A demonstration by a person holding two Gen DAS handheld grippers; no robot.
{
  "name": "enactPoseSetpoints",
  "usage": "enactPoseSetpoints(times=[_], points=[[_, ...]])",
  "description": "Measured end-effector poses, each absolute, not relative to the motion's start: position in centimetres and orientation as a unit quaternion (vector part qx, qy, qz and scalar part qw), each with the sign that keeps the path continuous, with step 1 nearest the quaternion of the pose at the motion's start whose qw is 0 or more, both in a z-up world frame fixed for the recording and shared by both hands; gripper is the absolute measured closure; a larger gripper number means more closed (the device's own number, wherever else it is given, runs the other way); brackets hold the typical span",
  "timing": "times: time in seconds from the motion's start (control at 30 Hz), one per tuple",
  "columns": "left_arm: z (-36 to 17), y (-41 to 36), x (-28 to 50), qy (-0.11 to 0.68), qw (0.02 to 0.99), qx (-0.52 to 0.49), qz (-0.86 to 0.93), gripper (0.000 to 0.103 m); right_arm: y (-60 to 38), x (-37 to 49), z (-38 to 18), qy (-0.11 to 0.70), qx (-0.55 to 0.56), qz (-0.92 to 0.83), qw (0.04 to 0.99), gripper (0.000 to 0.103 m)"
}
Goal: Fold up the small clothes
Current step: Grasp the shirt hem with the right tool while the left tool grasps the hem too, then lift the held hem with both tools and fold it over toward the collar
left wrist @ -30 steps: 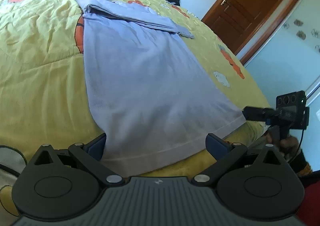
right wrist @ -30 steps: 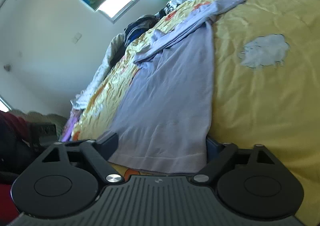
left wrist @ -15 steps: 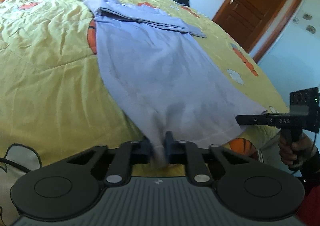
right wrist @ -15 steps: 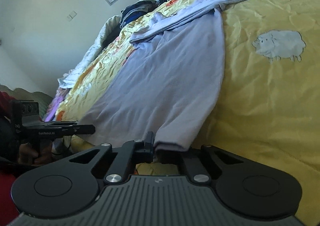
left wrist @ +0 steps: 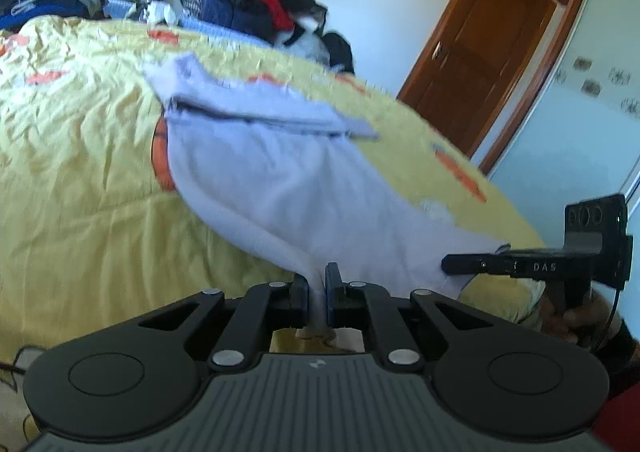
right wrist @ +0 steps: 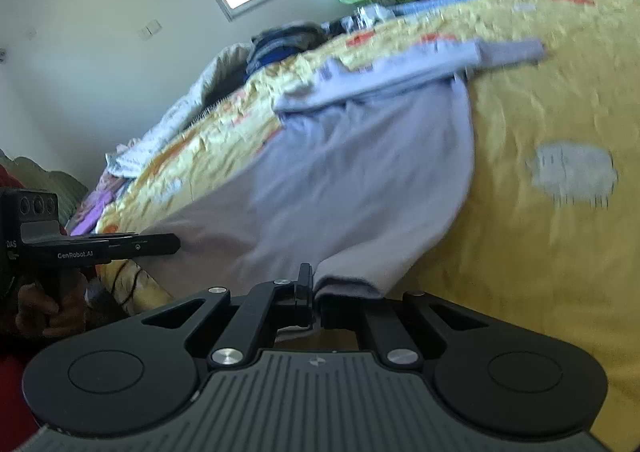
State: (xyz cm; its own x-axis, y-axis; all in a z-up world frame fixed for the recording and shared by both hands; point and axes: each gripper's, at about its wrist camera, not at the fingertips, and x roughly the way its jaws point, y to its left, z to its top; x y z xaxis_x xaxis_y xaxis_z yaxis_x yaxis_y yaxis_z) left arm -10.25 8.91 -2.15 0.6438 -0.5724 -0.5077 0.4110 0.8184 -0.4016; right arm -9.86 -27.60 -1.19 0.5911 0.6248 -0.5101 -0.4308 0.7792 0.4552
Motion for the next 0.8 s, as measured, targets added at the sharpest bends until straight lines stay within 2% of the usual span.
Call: enactPoseSetpoints(times=[0.4, 0.8], points=[[0.3, 9.6, -8.1, 0.244, 0.926, -0.173, -0.231, 0.095, -26.5, -7.6, 2.0, 0.262, 0.120, 0.287, 0.914, 0.097], [2.0, 8.1, -4.3, 0.227, 0.949, -0.153, -0.157, 0.095, -24.8, -5.0, 3.6, 0.212, 0.109, 0.247, 0.939, 0.098]])
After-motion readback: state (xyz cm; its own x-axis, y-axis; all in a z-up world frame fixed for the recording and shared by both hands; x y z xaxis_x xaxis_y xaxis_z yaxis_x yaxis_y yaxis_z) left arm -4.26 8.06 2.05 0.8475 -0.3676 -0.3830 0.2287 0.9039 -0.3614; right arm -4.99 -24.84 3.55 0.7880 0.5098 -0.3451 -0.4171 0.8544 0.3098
